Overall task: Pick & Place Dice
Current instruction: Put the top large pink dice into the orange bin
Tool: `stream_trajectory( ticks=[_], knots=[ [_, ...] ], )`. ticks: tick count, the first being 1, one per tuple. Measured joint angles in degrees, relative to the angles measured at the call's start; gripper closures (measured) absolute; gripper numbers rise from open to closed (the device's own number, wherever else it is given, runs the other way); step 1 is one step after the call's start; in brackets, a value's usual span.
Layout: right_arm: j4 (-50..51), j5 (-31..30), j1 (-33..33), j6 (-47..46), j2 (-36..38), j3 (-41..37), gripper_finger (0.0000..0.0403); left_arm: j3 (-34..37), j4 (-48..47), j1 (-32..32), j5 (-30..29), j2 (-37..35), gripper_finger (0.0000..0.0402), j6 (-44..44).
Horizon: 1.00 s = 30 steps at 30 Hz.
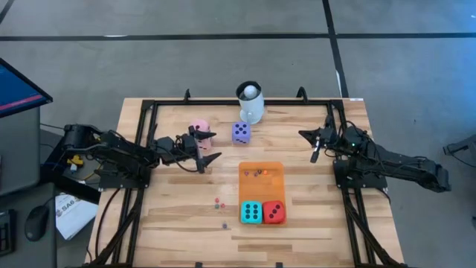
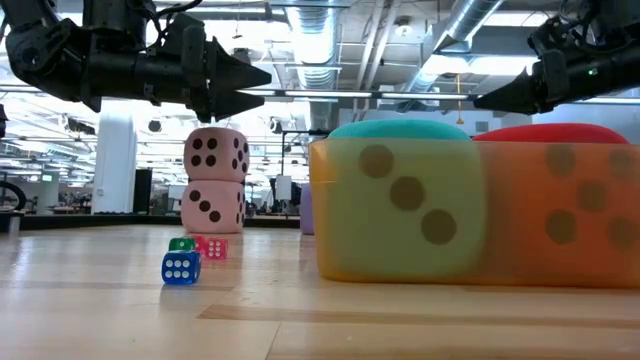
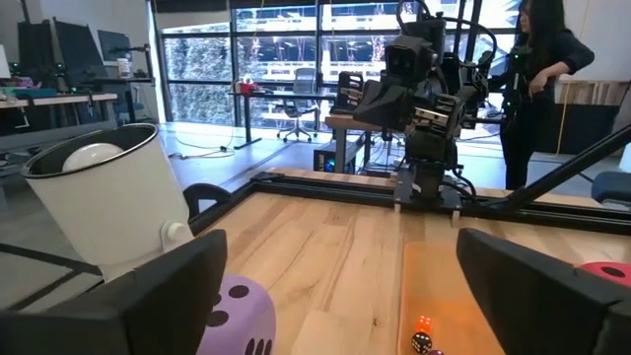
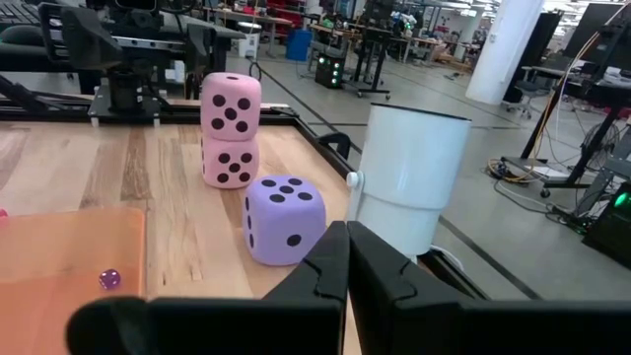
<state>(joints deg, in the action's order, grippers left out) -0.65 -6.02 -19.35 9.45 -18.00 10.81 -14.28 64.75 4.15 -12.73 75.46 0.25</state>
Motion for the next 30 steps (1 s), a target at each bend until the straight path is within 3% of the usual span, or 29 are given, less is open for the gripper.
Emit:
stream_trajectory(
  ticks=[20,30],
  knots=[
    [-0.02,0.00,0.02,0.00,0.00,0.04,0.0403,0.00,0.20,0.01,-0.19,0.00,0.0002,-1.59],
    [-0.02,0.00,0.02,0.00,0.00,0.04,0.0403,-0.02,5.59,0.04,-0.13,-0.10,0.0002,-2.73]
  ],
)
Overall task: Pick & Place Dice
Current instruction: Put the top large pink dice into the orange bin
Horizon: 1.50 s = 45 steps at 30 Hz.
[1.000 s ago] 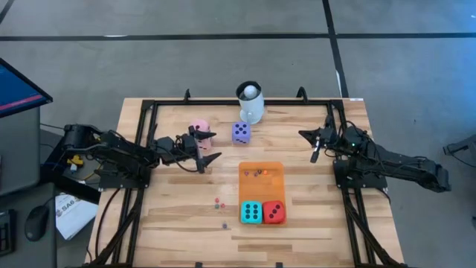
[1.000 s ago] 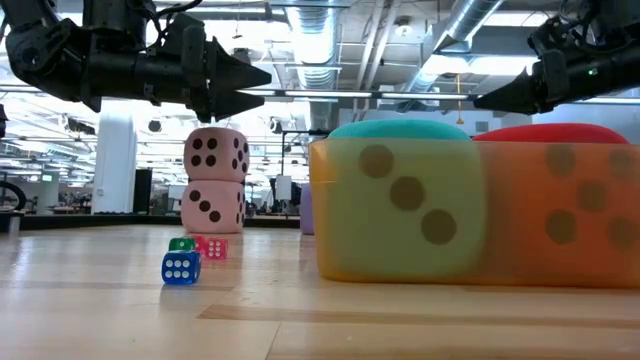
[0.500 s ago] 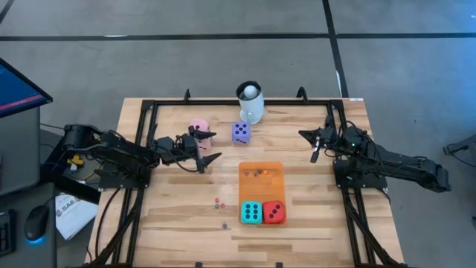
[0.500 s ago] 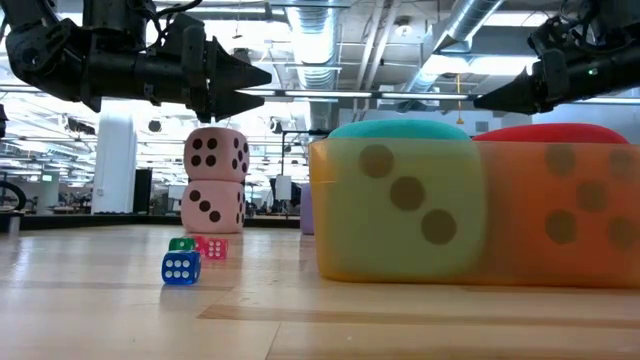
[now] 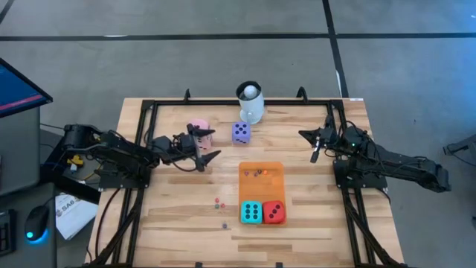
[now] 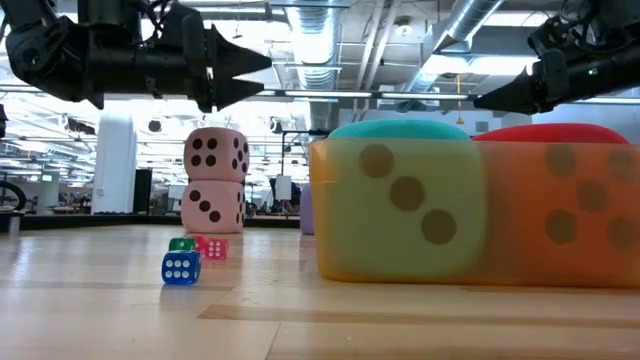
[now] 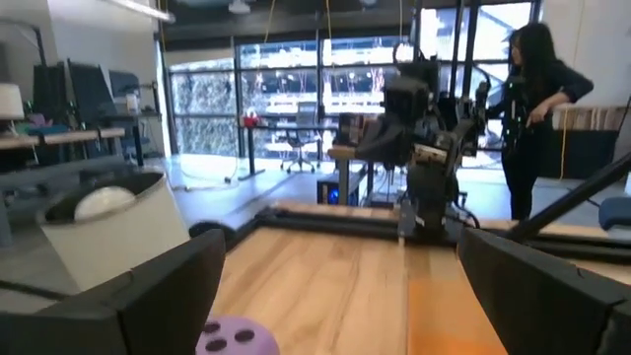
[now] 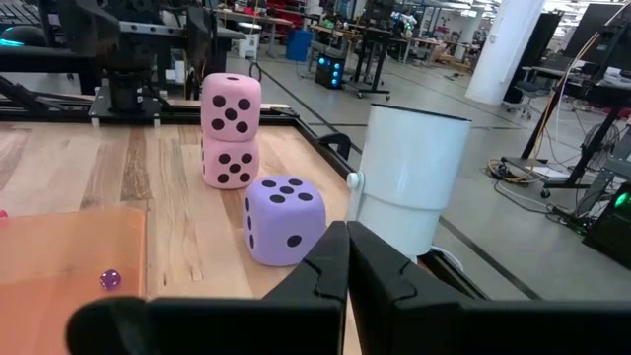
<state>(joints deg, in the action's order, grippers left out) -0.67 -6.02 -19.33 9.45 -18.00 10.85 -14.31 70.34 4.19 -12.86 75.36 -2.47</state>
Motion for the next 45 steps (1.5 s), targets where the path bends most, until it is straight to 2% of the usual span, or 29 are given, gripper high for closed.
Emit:
stream_trajectory(
  ticks=[6,10,19,29,34,38,45],
  knots=[
    [0.03,0.00,0.00,0.00,-0.04,0.00,0.0403,-2.58,-0.38,-0.04,0.92,-1.72,0.0002,-2.11],
    [0.09,0.00,0.02,0.00,-0.04,0.00,0.0403,-5.73,-7.63,-0.04,2.78,-4.74,0.0002,-5.47],
    [0.22,0.00,0.04,0.00,-0.04,0.00,0.0403,-16.78,-49.39,1.09,1.96,-15.64,0.0002,-14.79],
    [0.22,0.00,0.06,-0.01,-0.04,0.00,0.0403,-23.29,-75.84,9.18,1.44,-23.37,0.0002,-14.19],
    [0.20,0.00,0.02,-0.02,-0.04,0.00,0.0403,-23.37,-78.26,13.14,1.86,-23.61,0.0002,-8.98],
    [0.19,0.00,0.00,-0.02,-0.04,0.00,0.0403,-23.37,-77.80,14.75,1.81,-23.57,0.0002,-8.59],
    [0.17,0.00,0.00,-0.02,-0.04,0.00,0.0403,-27.02,-77.82,14.41,-2.45,-22.74,0.0002,-1.52]
  ],
)
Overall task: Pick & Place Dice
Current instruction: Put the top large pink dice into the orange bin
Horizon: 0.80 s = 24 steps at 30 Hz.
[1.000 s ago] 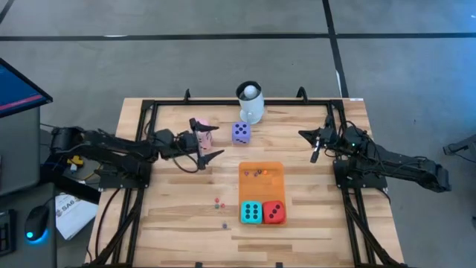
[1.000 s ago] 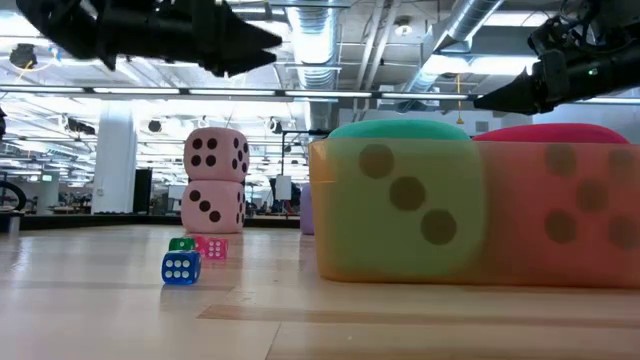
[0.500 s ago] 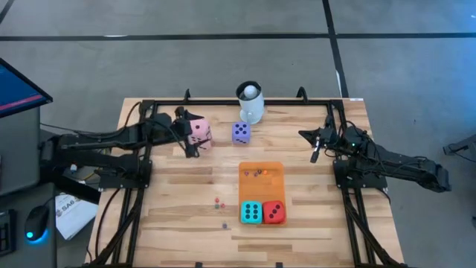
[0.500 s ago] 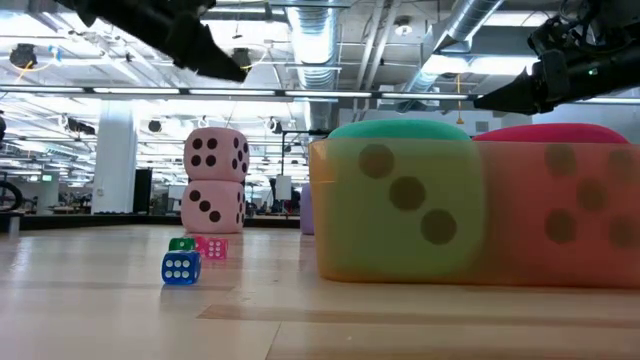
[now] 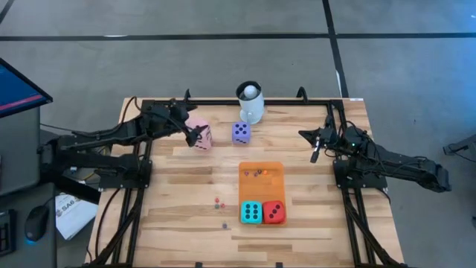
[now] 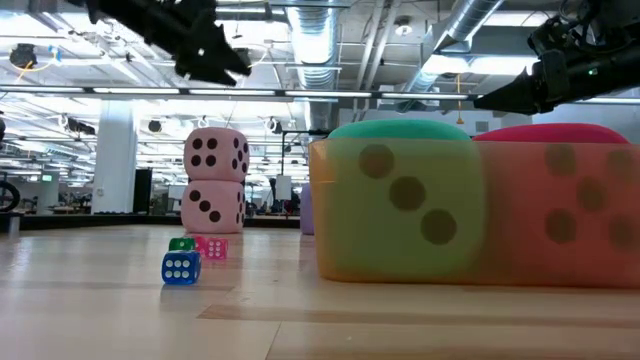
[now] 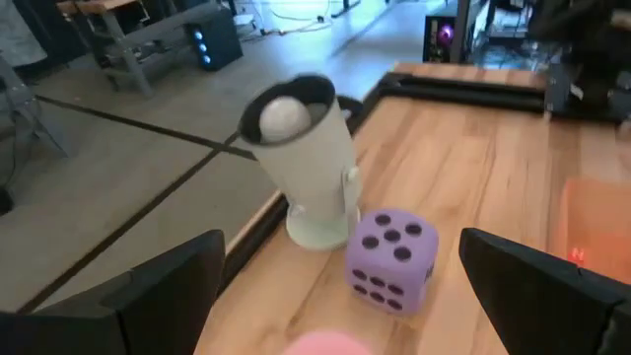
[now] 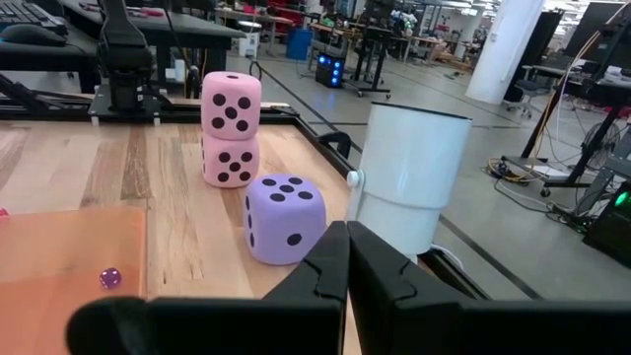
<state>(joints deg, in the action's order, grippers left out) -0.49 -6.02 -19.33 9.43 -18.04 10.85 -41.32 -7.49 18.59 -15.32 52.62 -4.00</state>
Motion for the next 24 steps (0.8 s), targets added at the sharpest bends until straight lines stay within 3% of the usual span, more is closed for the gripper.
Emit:
stream_trajectory(
  ticks=[8,11,16,24],
  knots=[
    [-0.02,0.00,-0.01,0.02,0.00,0.00,0.0403,-7.71,-0.91,-2.42,-8.09,6.26,0.0002,1.08],
    [-0.02,0.00,0.00,0.02,0.00,0.00,0.0403,-12.07,-7.55,-2.77,-10.92,9.49,0.0002,5.38],
    [-0.02,0.00,0.00,0.02,0.00,0.00,0.0403,-20.84,-20.59,-2.78,-11.25,14.68,0.0002,11.64],
    [0.00,-0.01,0.00,0.02,0.00,0.00,0.0403,-30.66,-28.32,-2.78,-11.25,20.17,0.0002,15.87]
  ],
)
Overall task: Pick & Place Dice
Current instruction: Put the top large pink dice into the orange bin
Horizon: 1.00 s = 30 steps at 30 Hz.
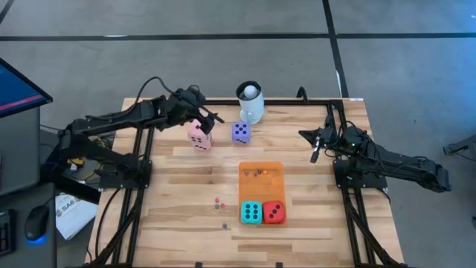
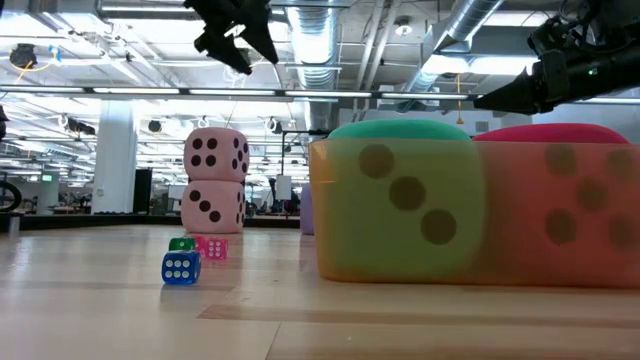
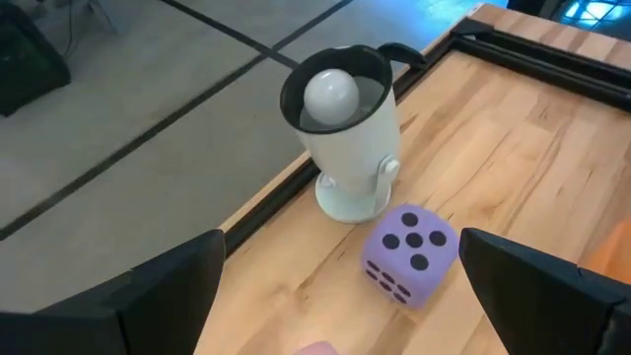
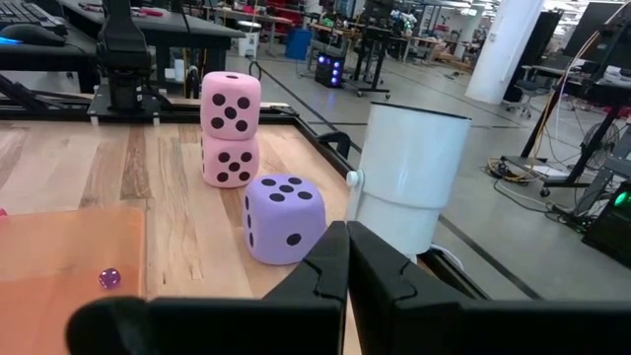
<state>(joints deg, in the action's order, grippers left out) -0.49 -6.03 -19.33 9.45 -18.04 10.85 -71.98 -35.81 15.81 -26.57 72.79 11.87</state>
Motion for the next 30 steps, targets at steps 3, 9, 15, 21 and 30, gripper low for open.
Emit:
stream_trajectory(
  ticks=[3,9,15,21,30],
  knots=[
    [0.00,0.01,0.00,0.00,0.00,0.00,0.0403,-2.23,-2.53,0.00,-0.03,0.76,0.0002,3.62],
    [0.01,0.01,0.01,0.02,0.01,0.00,0.0403,-5.28,-6.80,0.00,0.00,0.96,0.0002,7.78],
    [0.00,0.01,0.00,0.06,0.00,0.00,0.0403,-6.63,-10.29,0.00,0.01,0.94,0.0002,13.86],
    [0.00,-0.01,0.00,0.11,0.00,0.00,0.0403,-6.57,-15.47,1.07,0.05,1.42,0.0002,20.38],
    [0.00,-0.02,0.00,0.00,0.04,0.00,0.0403,-6.52,-18.83,2.32,0.12,6.03,0.0002,21.61]
  ],
)
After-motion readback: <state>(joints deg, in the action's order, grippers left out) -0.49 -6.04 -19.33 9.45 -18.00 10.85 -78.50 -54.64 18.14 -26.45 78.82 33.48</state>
